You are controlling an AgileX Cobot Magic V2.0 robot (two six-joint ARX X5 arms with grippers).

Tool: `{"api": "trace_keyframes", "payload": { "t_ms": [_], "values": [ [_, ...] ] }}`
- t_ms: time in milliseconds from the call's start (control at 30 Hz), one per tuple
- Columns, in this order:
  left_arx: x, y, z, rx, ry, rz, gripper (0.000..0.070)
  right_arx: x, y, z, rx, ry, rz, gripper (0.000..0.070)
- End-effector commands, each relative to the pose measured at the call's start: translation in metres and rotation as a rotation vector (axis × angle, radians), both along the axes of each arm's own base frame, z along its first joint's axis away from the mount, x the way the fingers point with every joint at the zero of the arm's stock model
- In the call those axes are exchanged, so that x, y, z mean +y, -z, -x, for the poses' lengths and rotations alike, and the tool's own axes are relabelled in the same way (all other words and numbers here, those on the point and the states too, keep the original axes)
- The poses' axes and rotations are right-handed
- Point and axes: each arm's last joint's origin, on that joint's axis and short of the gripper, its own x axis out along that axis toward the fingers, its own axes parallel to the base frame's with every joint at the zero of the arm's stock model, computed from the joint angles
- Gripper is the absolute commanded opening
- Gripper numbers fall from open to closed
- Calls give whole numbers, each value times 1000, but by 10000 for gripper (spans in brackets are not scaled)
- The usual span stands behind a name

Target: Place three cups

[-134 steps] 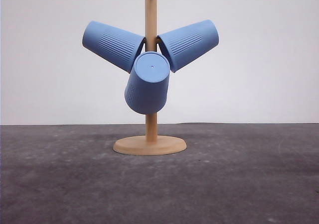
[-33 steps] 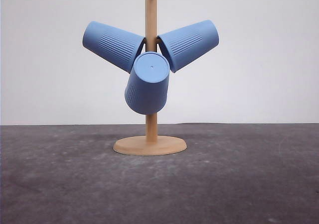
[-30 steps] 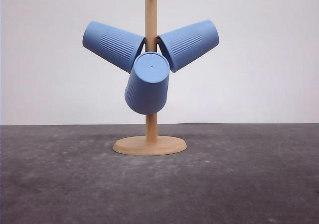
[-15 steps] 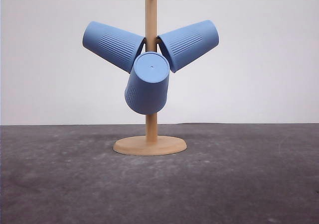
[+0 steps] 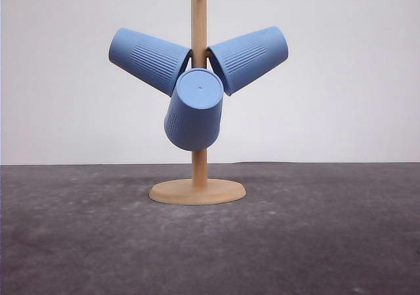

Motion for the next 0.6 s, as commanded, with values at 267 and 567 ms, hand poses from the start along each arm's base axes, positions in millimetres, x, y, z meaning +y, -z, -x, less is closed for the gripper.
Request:
{"api": "trace_keyframes", "payload": {
  "t_ms": [267,567],
  "values": [
    [0,7,-1,22,3,-11,0,0,1,0,-5,3,-14,15],
    [0,7,-1,22,3,-11,0,0,1,0,-5,3,-14,15]
  ]
}}
